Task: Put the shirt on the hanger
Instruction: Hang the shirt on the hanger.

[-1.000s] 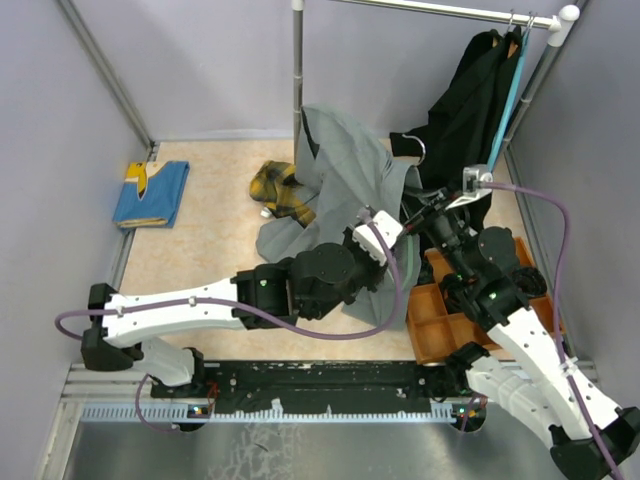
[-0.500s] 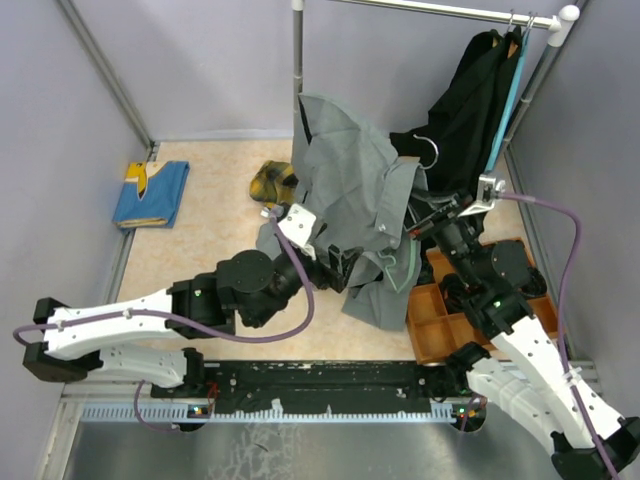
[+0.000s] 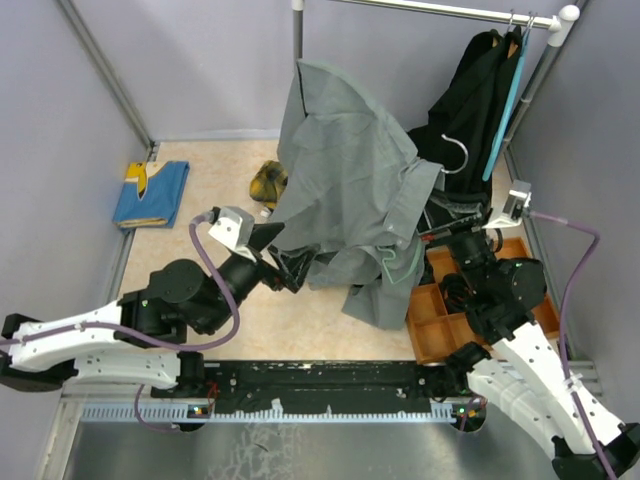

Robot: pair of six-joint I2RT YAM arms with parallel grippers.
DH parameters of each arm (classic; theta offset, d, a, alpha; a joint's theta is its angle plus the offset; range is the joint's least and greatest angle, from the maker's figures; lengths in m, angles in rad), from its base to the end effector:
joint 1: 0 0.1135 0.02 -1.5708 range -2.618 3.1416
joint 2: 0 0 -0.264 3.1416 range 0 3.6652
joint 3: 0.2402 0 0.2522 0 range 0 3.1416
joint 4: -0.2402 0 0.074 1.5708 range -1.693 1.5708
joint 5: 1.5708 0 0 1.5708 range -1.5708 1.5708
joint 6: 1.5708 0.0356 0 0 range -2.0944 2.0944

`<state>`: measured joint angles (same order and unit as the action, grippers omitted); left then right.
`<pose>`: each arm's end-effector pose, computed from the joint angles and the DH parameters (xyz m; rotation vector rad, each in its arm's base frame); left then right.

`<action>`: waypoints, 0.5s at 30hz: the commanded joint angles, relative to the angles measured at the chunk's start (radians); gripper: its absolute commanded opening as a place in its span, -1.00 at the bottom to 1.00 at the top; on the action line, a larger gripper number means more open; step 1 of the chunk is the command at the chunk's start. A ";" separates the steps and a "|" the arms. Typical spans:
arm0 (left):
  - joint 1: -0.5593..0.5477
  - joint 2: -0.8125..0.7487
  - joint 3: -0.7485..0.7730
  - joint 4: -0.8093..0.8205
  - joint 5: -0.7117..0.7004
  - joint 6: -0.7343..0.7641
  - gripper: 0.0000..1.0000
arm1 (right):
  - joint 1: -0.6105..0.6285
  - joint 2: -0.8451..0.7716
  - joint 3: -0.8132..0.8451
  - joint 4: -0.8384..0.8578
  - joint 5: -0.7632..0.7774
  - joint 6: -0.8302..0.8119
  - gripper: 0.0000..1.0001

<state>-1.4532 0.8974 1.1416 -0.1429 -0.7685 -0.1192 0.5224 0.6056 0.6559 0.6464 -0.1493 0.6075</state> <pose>0.0454 -0.1735 0.4474 0.3750 1.4920 -0.6987 0.1086 0.0686 0.4061 -0.1084 0.9292 1.1169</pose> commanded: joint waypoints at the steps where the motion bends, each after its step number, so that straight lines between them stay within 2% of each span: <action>1: -0.005 -0.009 -0.090 0.078 0.015 -0.102 0.68 | -0.005 0.028 0.150 0.159 0.096 0.044 -1.00; 6: -0.007 0.045 -0.157 0.179 0.094 -0.196 0.45 | -0.005 0.070 0.232 0.147 0.174 0.068 -1.00; 9: -0.007 0.080 -0.190 0.248 0.090 -0.259 0.28 | -0.004 0.089 0.271 0.134 0.185 0.054 -1.00; 13: -0.006 0.089 -0.273 0.469 0.099 -0.300 -0.03 | -0.005 0.097 0.289 0.116 0.170 0.051 -1.00; 15: -0.006 0.100 -0.305 0.602 0.112 -0.302 -0.03 | -0.005 0.094 0.282 0.106 0.170 0.053 -1.00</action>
<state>-1.4536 0.9951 0.8787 0.1562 -0.6865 -0.3687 0.5224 0.7120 0.8768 0.6579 -0.0120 0.6518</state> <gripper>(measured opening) 0.482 0.121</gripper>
